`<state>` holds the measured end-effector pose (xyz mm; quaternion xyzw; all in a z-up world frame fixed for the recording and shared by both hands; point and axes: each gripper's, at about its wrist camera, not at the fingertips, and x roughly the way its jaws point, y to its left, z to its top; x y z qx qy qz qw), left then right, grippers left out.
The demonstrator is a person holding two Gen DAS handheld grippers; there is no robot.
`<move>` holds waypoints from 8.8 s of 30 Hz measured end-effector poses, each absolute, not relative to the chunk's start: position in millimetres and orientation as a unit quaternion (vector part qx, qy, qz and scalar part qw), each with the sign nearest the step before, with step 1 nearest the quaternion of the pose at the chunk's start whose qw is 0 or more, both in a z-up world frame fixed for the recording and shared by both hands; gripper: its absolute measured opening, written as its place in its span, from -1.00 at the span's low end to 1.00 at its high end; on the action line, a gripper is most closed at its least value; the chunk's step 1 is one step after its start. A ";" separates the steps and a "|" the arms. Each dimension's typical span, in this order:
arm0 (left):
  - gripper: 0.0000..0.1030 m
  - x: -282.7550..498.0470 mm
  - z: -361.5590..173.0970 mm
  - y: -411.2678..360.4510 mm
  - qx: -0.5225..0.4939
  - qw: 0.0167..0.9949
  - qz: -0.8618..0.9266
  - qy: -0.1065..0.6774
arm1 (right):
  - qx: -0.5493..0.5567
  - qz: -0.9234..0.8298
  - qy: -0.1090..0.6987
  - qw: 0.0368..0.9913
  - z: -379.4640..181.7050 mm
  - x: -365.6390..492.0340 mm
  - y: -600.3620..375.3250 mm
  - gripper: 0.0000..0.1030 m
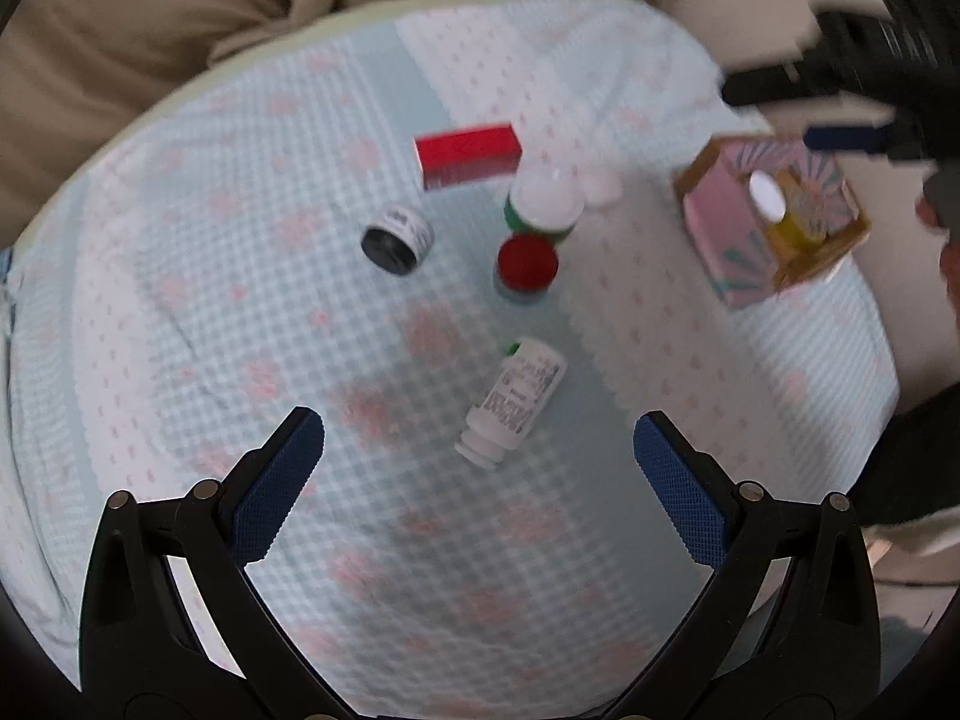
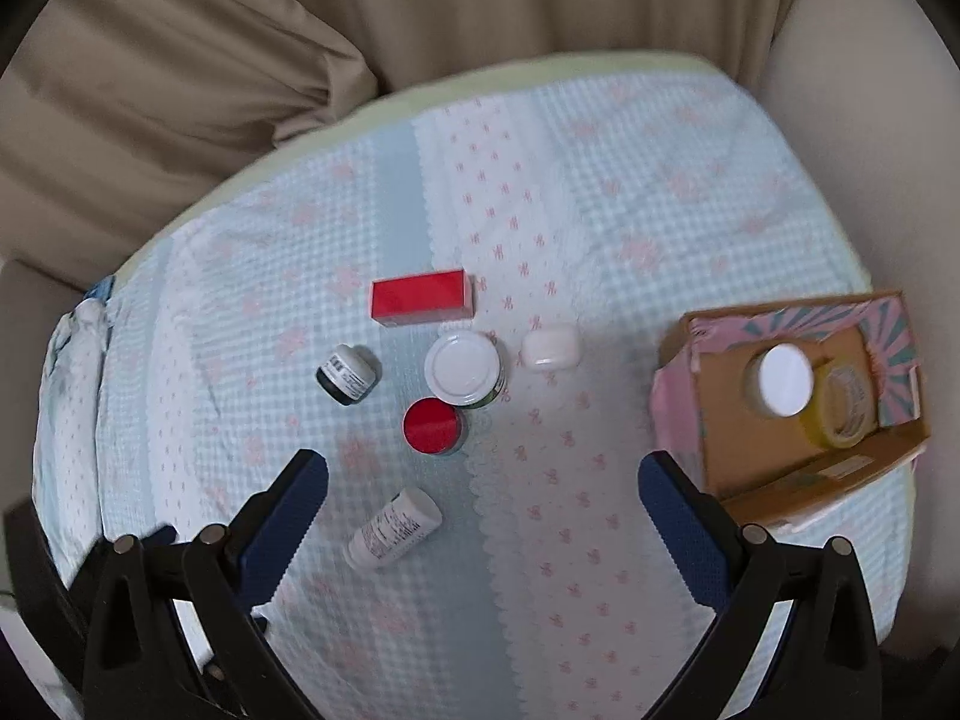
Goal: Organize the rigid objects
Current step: 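Grasp the white pill bottle with the left gripper while the right grasps the white-lidded green jar, then carry the bottle and jar into the cardboard box and release both, then withdraw both grippers from the box toward the remaining items, then grasp the black-lidded jar with the left gripper while the right grasps the red-lidded jar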
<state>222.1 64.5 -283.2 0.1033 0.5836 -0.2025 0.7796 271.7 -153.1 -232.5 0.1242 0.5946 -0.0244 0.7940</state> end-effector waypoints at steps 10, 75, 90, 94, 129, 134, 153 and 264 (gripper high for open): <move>0.99 233.7 -367.4 34.8 0.157 0.733 -0.221 0.624 | 0.133 -0.048 0.653 0.744 -319.4 328.1 -145.1 1.00; 0.02 260.4 -293.8 93.3 0.026 0.784 -0.189 0.590 | 0.134 0.013 0.664 0.736 -287.0 329.9 -106.0 0.34; 0.02 235.4 -166.6 34.8 0.049 0.825 -0.210 0.522 | 0.143 0.028 0.619 0.772 -175.3 231.9 -163.2 0.34; 0.02 223.1 -154.9 7.3 0.044 0.829 -0.212 0.516 | 0.144 0.022 0.612 0.778 -163.1 214.6 -196.6 0.34; 0.02 283.6 -336.2 -316.8 0.028 0.745 -0.164 0.646 | 0.067 0.121 0.677 0.723 -321.2 225.9 -434.9 0.33; 0.02 295.6 -365.8 -321.2 0.033 0.735 -0.150 0.661 | 0.038 0.128 0.673 0.727 -350.5 226.9 -427.8 0.33; 0.99 300.8 -339.9 -327.5 0.042 0.761 -0.145 0.631 | 0.057 0.149 0.618 0.770 -357.0 203.4 -427.5 1.00; 0.11 402.3 -471.0 25.7 0.183 0.752 -0.224 0.592 | 0.051 0.059 0.540 0.838 -455.6 302.1 -71.7 0.04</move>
